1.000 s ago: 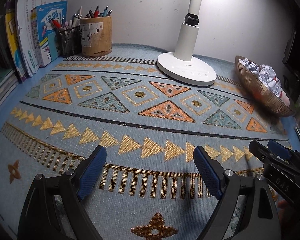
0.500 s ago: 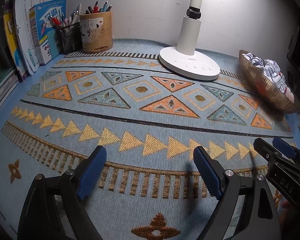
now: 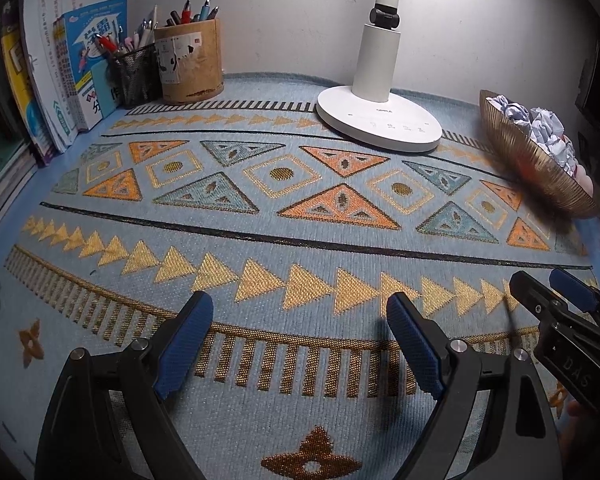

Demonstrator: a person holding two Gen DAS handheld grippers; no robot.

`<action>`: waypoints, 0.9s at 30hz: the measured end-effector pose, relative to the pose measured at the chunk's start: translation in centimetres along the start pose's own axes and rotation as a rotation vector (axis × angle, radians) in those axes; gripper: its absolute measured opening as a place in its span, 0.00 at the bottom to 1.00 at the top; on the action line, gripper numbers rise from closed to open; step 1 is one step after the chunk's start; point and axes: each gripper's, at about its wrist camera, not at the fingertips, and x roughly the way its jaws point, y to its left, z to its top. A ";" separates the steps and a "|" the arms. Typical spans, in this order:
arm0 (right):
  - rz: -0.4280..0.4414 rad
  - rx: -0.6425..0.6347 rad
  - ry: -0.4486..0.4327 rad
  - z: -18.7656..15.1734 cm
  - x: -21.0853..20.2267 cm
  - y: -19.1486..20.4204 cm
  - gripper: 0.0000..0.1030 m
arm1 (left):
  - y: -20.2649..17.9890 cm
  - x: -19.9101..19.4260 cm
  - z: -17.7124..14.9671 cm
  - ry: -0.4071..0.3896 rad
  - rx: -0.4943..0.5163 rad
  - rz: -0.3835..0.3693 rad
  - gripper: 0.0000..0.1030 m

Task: Organize objects

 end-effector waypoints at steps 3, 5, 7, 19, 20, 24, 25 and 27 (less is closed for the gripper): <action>-0.001 -0.001 0.000 0.0 0.0 0.0 0.59 | -0.1 0.1 0.0 0.007 0.007 0.007 0.85; -0.001 0.000 0.002 0.0 0.1 -0.1 0.59 | -0.1 0.2 0.0 0.010 0.007 0.010 0.85; 0.000 0.002 0.003 0.0 0.1 -0.1 0.59 | -0.1 0.3 0.0 0.016 0.007 0.014 0.85; -0.002 -0.001 0.009 0.0 0.2 -0.1 0.59 | -0.4 0.6 0.0 0.029 0.026 0.027 0.86; -0.002 -0.001 0.009 0.0 0.2 -0.1 0.59 | -0.4 0.6 0.0 0.029 0.027 0.027 0.86; -0.001 -0.003 0.010 0.0 0.2 -0.1 0.59 | -0.4 0.6 0.0 0.029 0.026 0.027 0.86; -0.002 -0.002 0.010 0.0 0.2 -0.1 0.59 | -0.5 0.6 0.0 0.029 0.026 0.026 0.86; -0.002 -0.001 0.010 0.0 0.2 -0.1 0.59 | -0.5 0.6 0.0 0.029 0.026 0.027 0.86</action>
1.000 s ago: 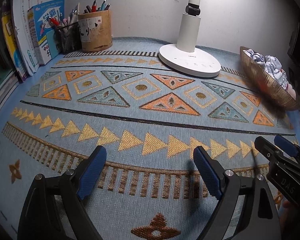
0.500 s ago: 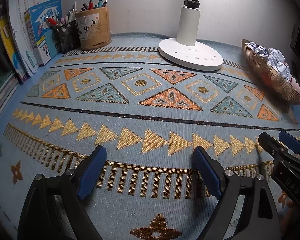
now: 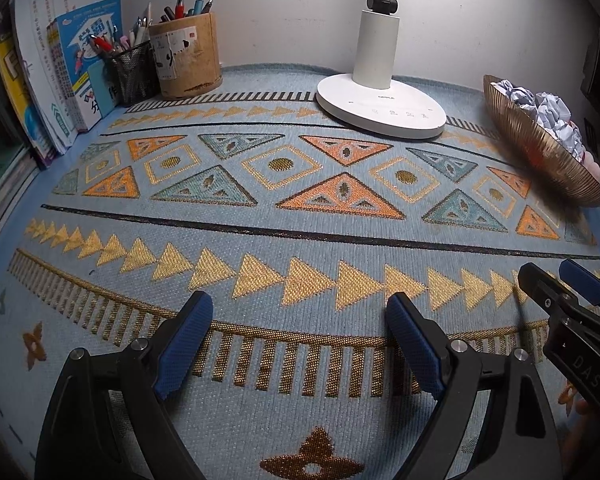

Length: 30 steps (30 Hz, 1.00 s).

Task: Organize objects

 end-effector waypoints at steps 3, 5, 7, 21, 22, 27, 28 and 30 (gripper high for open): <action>-0.001 0.002 0.000 0.0 0.0 0.0 0.59 | 0.0 0.0 0.0 0.000 0.001 0.000 0.86; -0.002 0.001 0.000 -0.1 0.0 0.0 0.59 | -0.1 0.0 0.0 0.003 0.003 0.000 0.88; -0.002 0.002 0.001 -0.1 -0.1 0.0 0.59 | -0.2 0.2 0.0 0.011 0.011 0.006 0.94; 0.010 0.009 0.063 0.0 0.8 0.0 0.76 | 0.1 0.5 0.2 0.026 -0.008 0.012 1.00; 0.013 0.007 0.068 0.0 0.9 0.1 0.84 | 0.1 0.5 0.2 0.026 -0.007 0.012 1.00; 0.013 0.018 0.083 0.0 1.1 0.0 0.87 | 0.2 0.6 0.4 0.027 0.005 0.003 1.00; 0.018 0.011 0.088 0.0 1.2 0.1 0.91 | 0.1 0.6 0.4 0.027 0.007 0.002 1.00; 0.012 -0.002 0.094 0.0 1.3 0.4 0.93 | 0.1 0.6 0.4 0.027 0.009 0.000 1.00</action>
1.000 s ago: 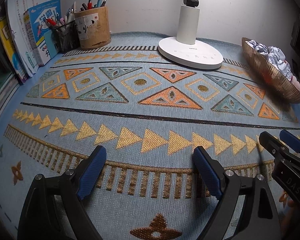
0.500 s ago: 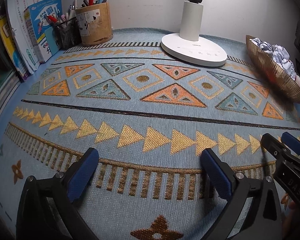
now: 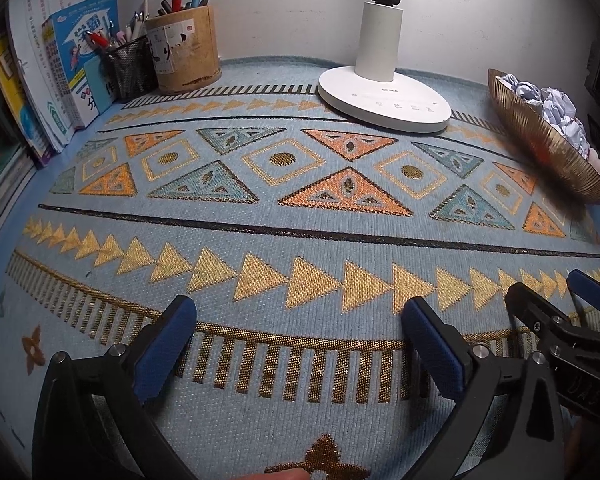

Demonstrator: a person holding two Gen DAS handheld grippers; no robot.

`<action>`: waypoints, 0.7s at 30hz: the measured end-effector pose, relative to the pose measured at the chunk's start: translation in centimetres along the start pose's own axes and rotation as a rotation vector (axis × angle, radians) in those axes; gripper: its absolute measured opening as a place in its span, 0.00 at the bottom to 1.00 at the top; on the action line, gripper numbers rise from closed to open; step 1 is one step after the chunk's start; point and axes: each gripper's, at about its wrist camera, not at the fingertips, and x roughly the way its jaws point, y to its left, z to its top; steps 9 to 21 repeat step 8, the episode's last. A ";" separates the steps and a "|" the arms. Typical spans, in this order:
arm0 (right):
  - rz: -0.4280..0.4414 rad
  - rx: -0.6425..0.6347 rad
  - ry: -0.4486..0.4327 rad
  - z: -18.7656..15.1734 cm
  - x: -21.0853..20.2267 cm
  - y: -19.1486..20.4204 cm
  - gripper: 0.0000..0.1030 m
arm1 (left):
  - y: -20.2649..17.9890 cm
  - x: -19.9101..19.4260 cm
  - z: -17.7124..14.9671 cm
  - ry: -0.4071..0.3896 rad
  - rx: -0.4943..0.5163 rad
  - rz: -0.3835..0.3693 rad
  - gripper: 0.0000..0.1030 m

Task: Organize objects

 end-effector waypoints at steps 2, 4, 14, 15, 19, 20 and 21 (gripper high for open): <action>-0.003 -0.006 0.004 0.0 0.1 0.1 0.95 | 0.0 0.0 0.0 -0.001 0.001 -0.002 1.00; 0.003 -0.009 0.007 0.0 0.1 0.2 0.96 | 0.0 0.0 0.0 -0.001 0.003 -0.002 1.00; 0.007 -0.009 0.009 0.0 0.2 0.2 0.98 | 0.0 0.0 0.0 -0.001 0.002 -0.001 1.00; 0.007 -0.009 0.009 0.0 0.2 0.2 0.98 | 0.0 0.0 0.0 -0.001 0.002 -0.001 1.00; 0.007 -0.009 0.009 0.0 0.2 0.2 0.98 | 0.0 0.0 0.0 -0.001 0.002 -0.001 1.00; 0.007 -0.009 0.009 0.0 0.2 0.2 0.98 | 0.0 0.0 0.0 -0.001 0.002 -0.001 1.00; 0.007 -0.009 0.009 0.0 0.2 0.2 0.98 | 0.0 0.0 0.0 -0.001 0.002 -0.001 1.00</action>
